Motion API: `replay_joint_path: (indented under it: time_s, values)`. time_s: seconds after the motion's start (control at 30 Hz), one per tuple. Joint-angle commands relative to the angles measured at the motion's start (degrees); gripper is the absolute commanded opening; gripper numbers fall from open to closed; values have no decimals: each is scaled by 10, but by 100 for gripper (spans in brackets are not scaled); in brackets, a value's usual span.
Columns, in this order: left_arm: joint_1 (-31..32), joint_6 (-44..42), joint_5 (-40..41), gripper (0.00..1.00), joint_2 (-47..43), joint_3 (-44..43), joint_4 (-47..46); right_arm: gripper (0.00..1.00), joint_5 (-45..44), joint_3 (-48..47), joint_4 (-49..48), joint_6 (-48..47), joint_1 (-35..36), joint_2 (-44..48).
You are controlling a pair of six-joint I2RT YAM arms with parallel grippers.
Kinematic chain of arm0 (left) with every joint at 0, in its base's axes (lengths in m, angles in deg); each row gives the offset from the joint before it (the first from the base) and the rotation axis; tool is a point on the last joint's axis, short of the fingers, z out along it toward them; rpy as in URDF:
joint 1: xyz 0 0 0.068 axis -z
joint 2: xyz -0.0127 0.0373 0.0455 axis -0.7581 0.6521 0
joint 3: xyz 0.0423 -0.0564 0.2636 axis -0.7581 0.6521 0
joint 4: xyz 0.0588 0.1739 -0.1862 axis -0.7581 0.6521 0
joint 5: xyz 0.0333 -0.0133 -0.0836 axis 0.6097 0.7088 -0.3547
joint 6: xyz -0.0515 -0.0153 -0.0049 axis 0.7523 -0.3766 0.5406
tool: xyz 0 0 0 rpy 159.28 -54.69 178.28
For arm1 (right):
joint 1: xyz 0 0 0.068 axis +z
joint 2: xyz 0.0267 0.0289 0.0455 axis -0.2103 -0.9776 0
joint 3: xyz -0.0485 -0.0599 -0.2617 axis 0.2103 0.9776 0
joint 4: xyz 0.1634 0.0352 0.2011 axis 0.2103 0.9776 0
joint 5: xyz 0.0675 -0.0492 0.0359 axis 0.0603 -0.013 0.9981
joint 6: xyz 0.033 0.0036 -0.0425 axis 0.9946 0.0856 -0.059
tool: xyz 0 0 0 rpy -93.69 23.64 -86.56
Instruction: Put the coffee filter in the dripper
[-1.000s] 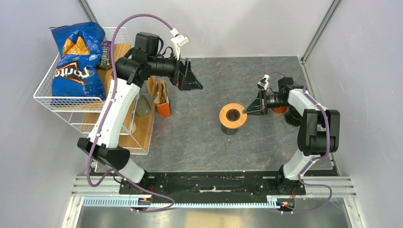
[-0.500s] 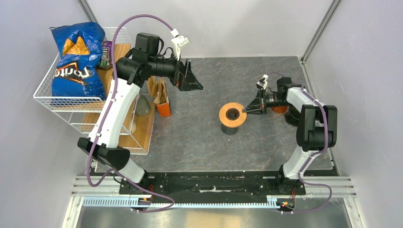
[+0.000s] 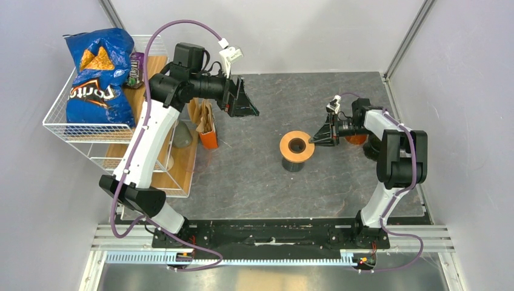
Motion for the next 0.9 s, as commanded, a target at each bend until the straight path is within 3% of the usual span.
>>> replay_joint_path:
  time_s: [0.0,0.3,0.5,0.63,0.87]
  values:
    - [2,-8,-11,98,-12,-1,-18,40,-16,-34,26,-25,0,-8]
    - [4,8,31,99,-22,53,-45,78,-96,-81,119,-66,-2,17]
    - [26,51,43,99,-15,138,-77,77,-174,-86,212,-98,-10,52]
    - [52,117,36,93,6,209,-134,75,-211,-69,219,-58,-10,84]
    - [79,168,41,89,94,209,-159,69,-227,-83,208,-27,18,89]
